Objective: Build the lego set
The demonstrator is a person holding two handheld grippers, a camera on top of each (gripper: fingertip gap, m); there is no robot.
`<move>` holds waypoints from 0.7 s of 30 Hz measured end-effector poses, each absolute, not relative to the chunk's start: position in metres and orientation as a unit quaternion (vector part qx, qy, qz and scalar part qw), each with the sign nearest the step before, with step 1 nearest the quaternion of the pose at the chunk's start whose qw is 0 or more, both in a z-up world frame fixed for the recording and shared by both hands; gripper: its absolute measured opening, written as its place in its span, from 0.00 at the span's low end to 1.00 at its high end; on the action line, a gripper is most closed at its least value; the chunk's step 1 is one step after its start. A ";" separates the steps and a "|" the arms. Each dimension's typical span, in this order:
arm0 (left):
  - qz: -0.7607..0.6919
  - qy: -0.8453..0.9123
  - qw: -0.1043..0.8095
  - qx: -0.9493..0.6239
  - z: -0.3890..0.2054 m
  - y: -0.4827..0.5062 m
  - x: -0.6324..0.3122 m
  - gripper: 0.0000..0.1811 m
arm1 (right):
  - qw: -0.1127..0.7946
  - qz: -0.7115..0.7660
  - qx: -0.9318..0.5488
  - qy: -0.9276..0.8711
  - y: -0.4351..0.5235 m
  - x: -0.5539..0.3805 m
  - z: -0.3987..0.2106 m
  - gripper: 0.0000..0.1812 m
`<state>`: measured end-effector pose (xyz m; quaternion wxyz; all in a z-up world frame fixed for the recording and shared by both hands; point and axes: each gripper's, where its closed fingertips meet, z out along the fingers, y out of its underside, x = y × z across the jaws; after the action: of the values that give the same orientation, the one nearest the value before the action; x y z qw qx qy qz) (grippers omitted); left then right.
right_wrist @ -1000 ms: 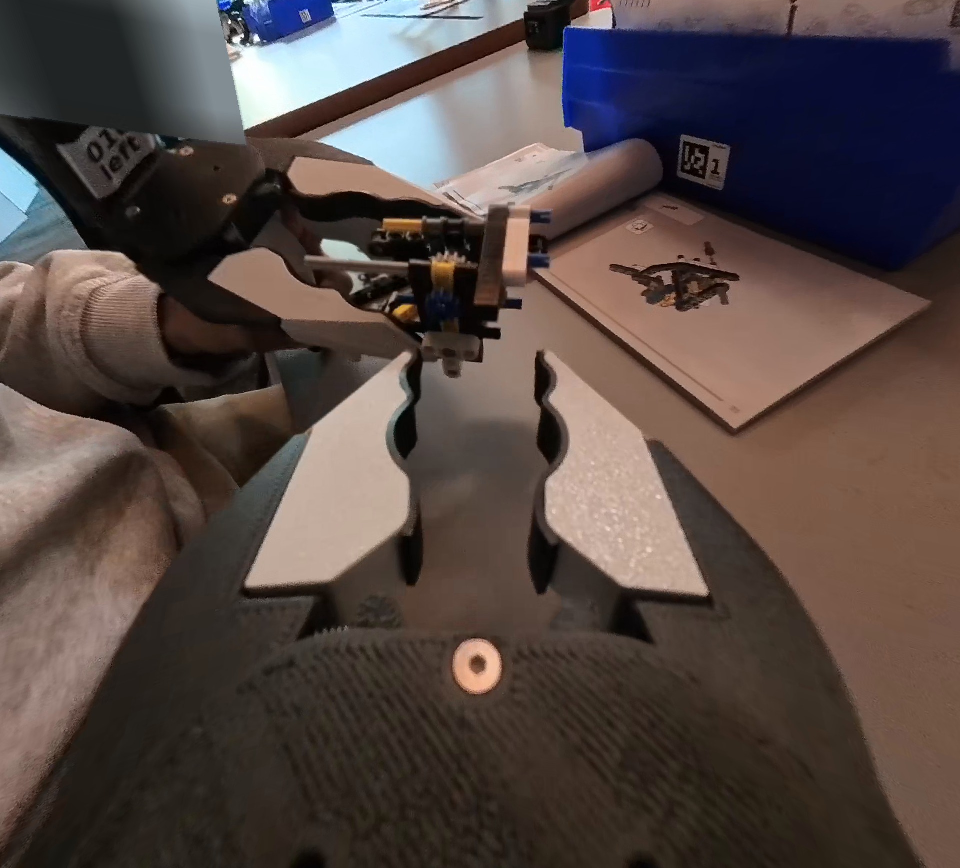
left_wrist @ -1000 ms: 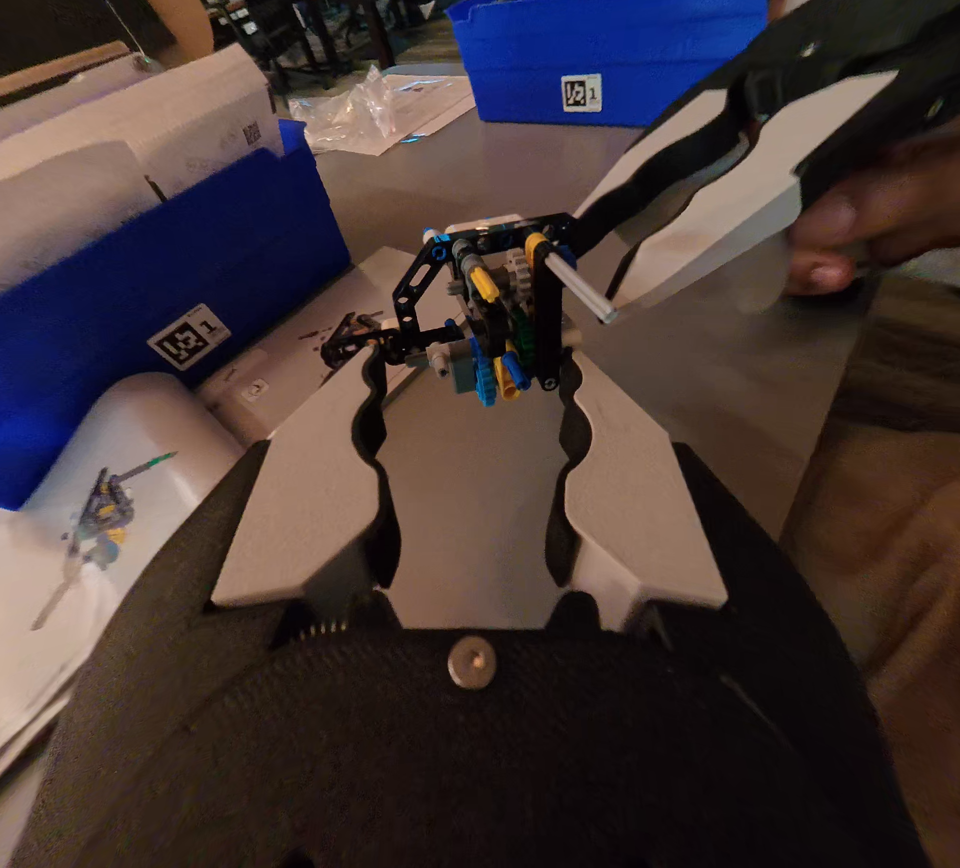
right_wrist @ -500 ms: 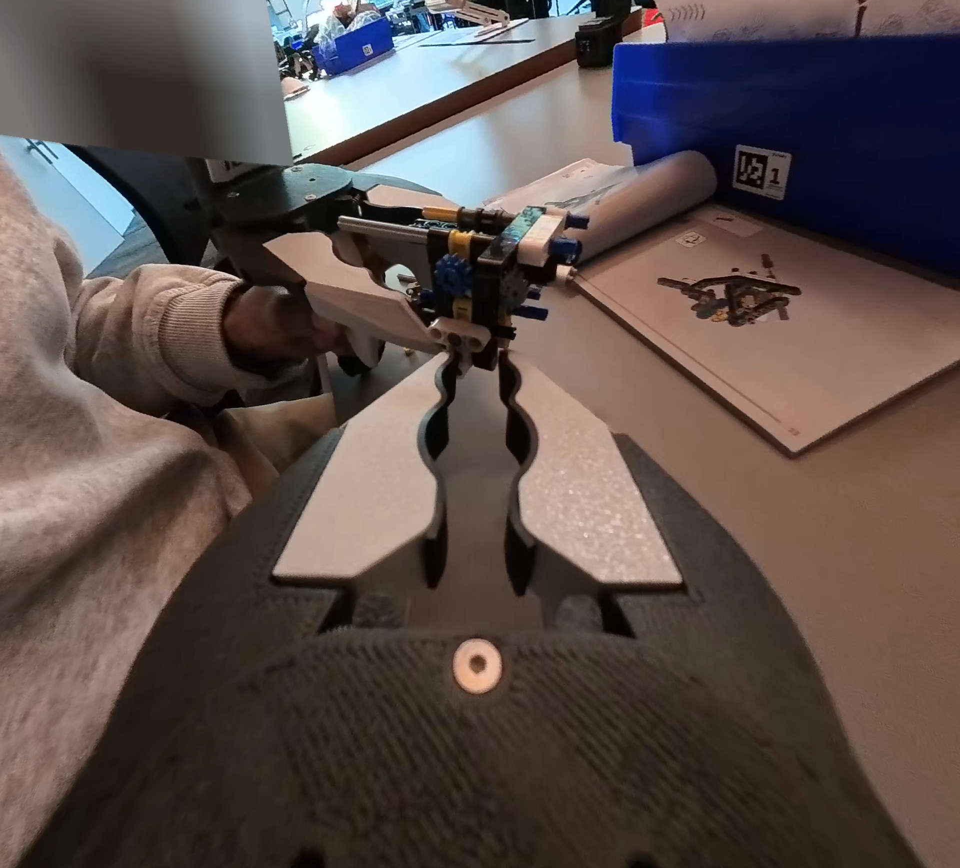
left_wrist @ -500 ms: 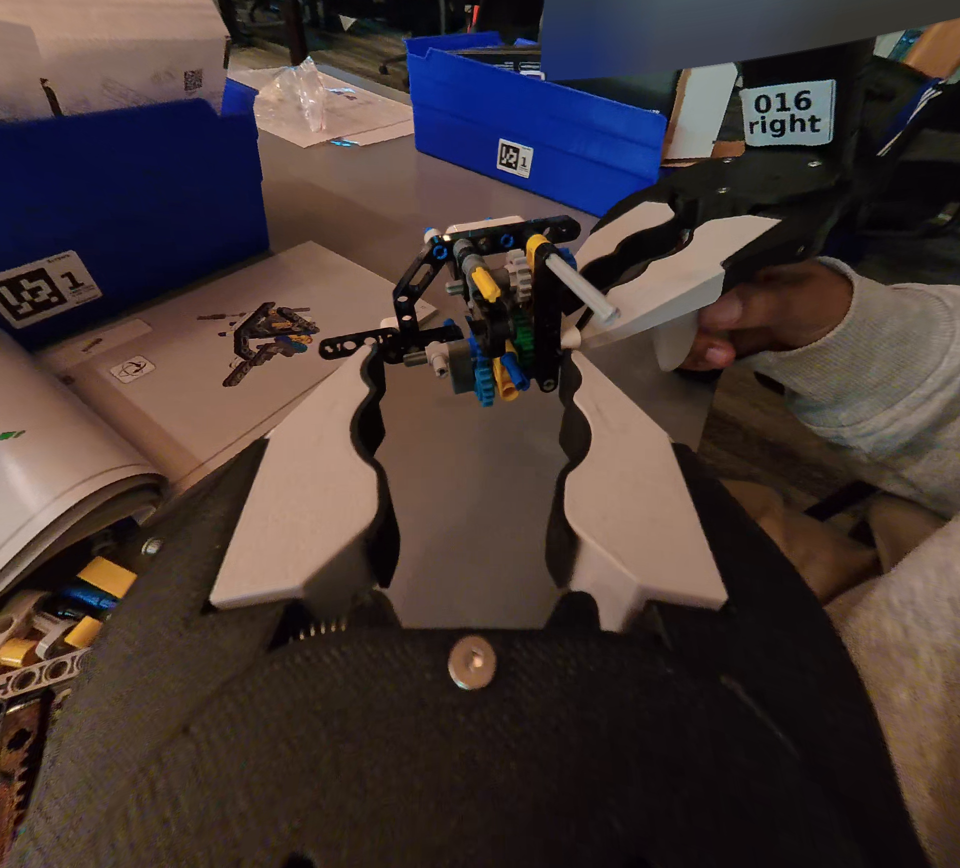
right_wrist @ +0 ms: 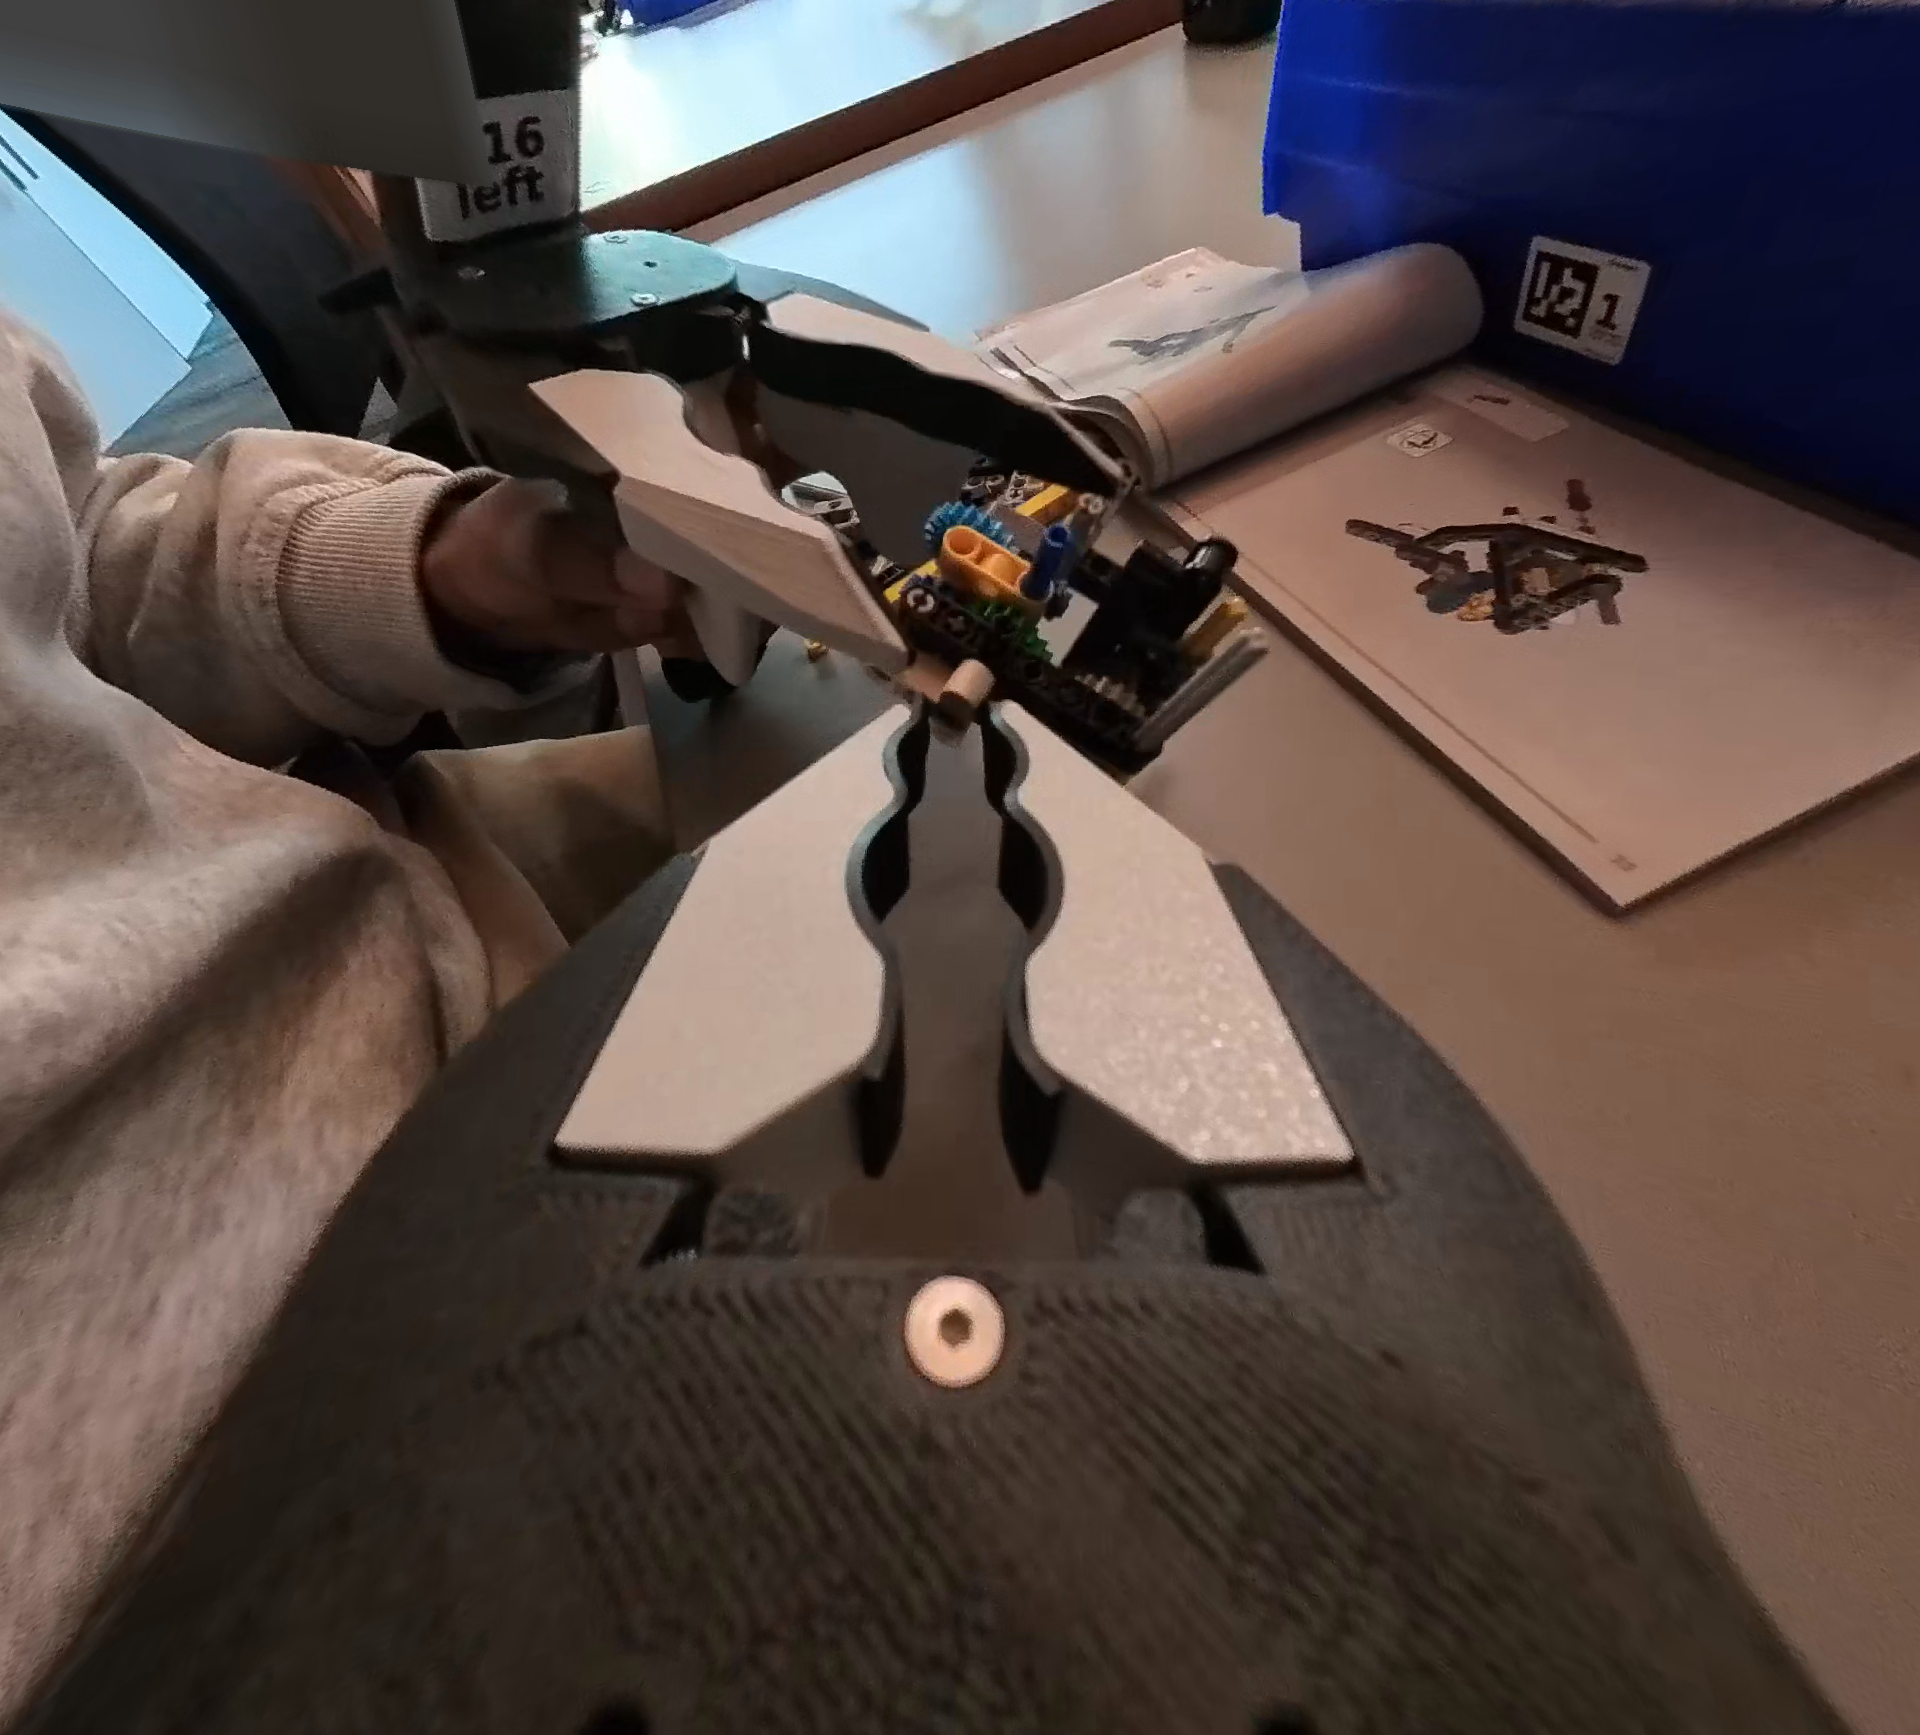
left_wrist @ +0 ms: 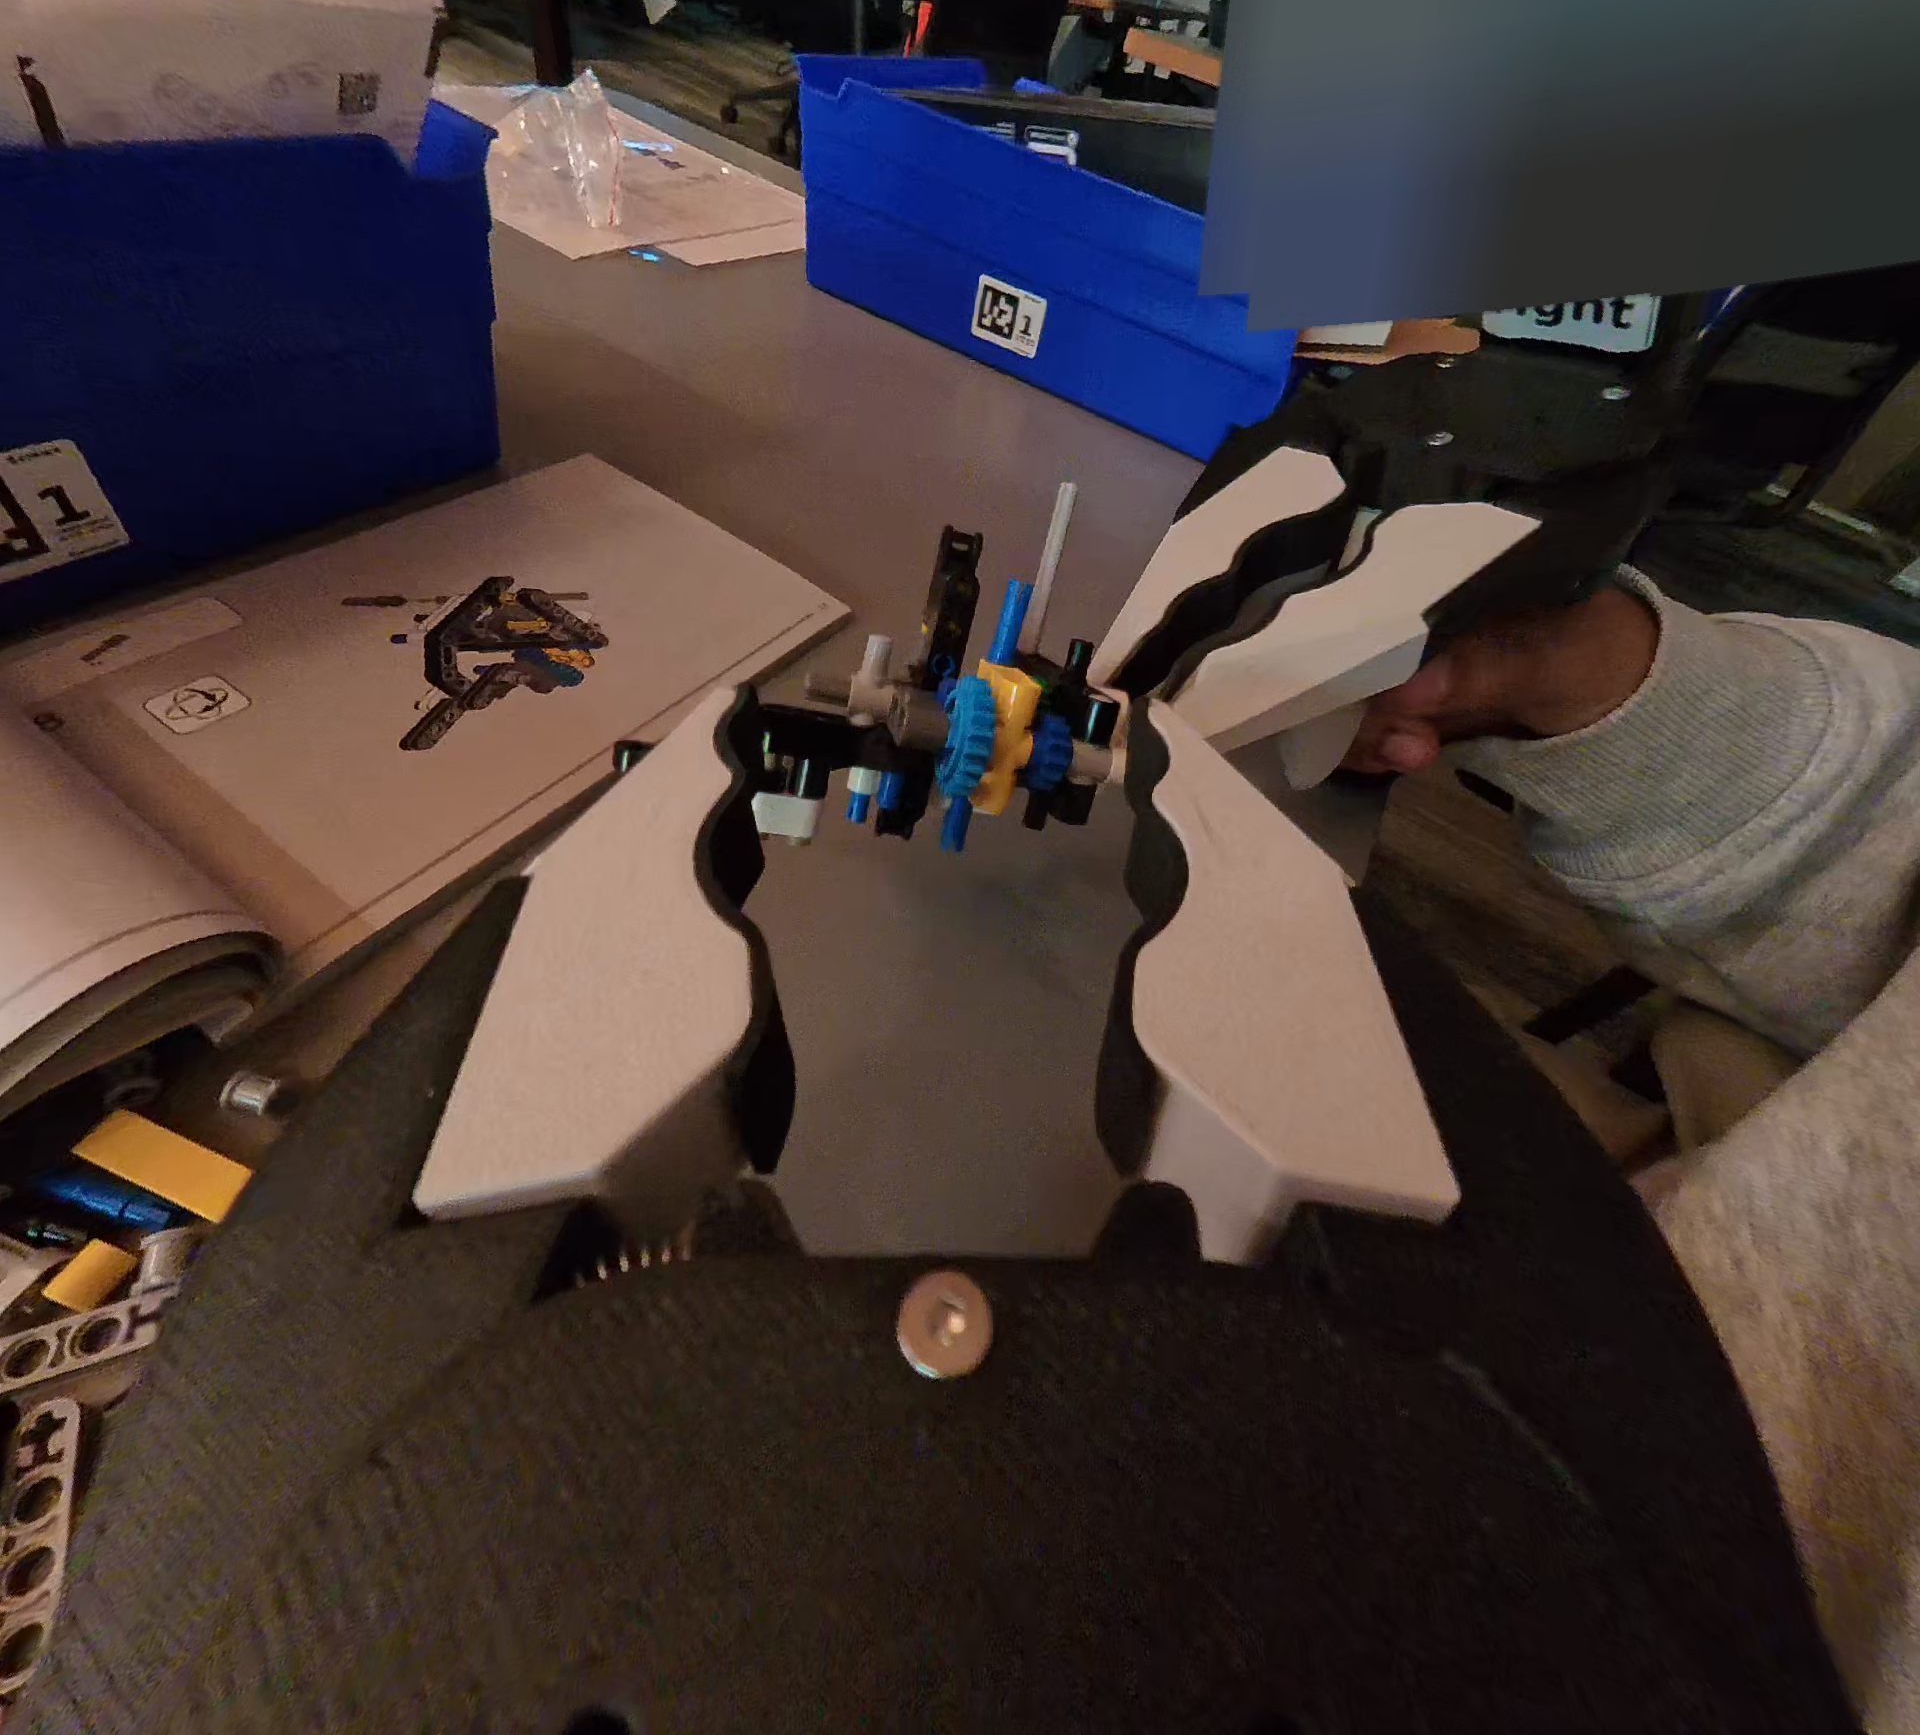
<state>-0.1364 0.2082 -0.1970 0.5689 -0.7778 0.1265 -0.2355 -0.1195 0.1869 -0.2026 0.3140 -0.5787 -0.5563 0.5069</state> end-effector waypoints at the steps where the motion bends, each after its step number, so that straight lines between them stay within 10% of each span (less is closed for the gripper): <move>1: -0.237 0.126 0.565 -0.780 -0.198 0.208 -0.136 0.38 | 0.313 0.508 -0.580 -0.555 0.187 -0.119 -0.202 0.05; 21: -0.216 0.138 0.454 -0.853 -0.238 0.199 -0.136 0.41 | 0.244 0.441 -0.631 -0.590 0.178 -0.121 -0.238 0.05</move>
<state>-0.1360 0.1992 -0.2380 0.4544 -0.8530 0.1383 -0.2162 -0.1214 0.1777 -0.2381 0.2436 -0.6313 -0.5896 0.4410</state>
